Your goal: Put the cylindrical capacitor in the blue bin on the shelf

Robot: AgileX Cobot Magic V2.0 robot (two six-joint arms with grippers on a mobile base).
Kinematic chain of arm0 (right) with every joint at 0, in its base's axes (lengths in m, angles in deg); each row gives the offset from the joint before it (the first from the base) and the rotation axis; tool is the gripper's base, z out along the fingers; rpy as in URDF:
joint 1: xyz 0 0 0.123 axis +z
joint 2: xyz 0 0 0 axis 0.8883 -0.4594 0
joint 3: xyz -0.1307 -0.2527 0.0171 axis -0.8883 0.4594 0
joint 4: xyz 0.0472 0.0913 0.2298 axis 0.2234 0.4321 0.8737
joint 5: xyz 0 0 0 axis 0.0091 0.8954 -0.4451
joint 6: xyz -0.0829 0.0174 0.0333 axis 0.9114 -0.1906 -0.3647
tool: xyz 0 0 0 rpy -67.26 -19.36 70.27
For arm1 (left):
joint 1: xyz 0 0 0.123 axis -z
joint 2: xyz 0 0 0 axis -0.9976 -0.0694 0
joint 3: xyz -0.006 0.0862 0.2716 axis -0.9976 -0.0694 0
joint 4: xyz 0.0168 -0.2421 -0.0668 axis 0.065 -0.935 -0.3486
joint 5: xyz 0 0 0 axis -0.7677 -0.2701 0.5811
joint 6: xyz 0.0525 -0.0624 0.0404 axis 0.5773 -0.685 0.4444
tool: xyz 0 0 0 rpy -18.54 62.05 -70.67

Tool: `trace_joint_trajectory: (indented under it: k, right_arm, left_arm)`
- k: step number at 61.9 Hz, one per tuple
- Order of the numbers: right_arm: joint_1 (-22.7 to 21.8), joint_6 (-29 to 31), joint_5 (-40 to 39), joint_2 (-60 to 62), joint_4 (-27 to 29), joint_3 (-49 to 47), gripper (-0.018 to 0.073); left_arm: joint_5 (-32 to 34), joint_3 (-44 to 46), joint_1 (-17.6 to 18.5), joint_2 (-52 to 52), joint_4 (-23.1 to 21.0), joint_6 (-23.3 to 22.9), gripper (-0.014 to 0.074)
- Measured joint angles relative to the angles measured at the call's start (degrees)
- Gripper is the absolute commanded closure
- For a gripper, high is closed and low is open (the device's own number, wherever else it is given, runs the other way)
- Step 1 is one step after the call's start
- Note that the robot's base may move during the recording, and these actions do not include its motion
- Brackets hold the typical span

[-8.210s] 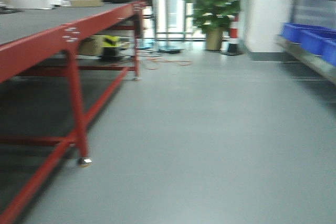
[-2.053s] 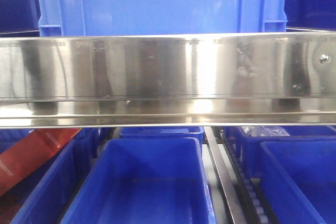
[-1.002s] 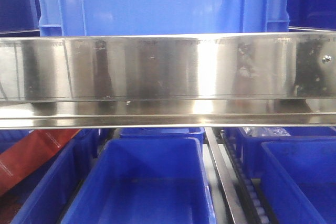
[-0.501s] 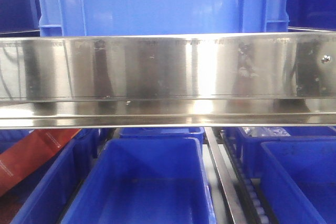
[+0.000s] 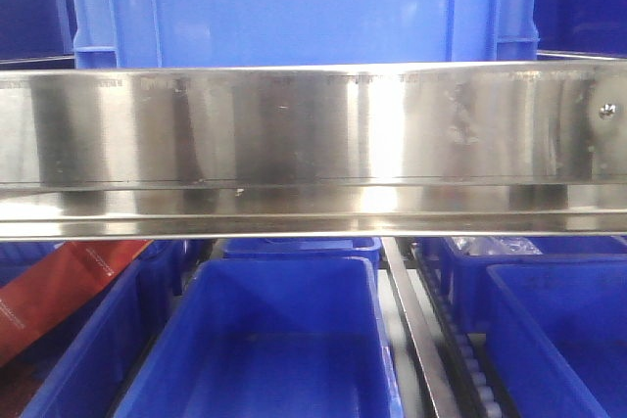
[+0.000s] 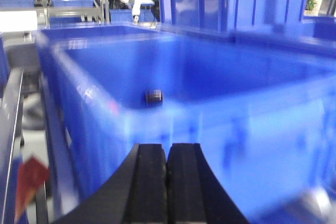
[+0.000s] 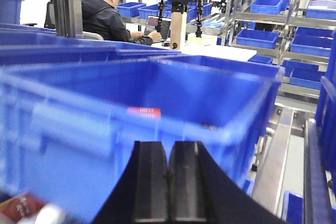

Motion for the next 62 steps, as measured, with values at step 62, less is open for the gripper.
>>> trace_joint_trajectory:
  k: [62]
  right_arm:
    - [-8.4,0.0,0.0,21.7,1.7,18.0,0.0727]
  left_arm:
    - [0.9,-9.0,0.0,13.8,-0.5,0.0,0.0707]
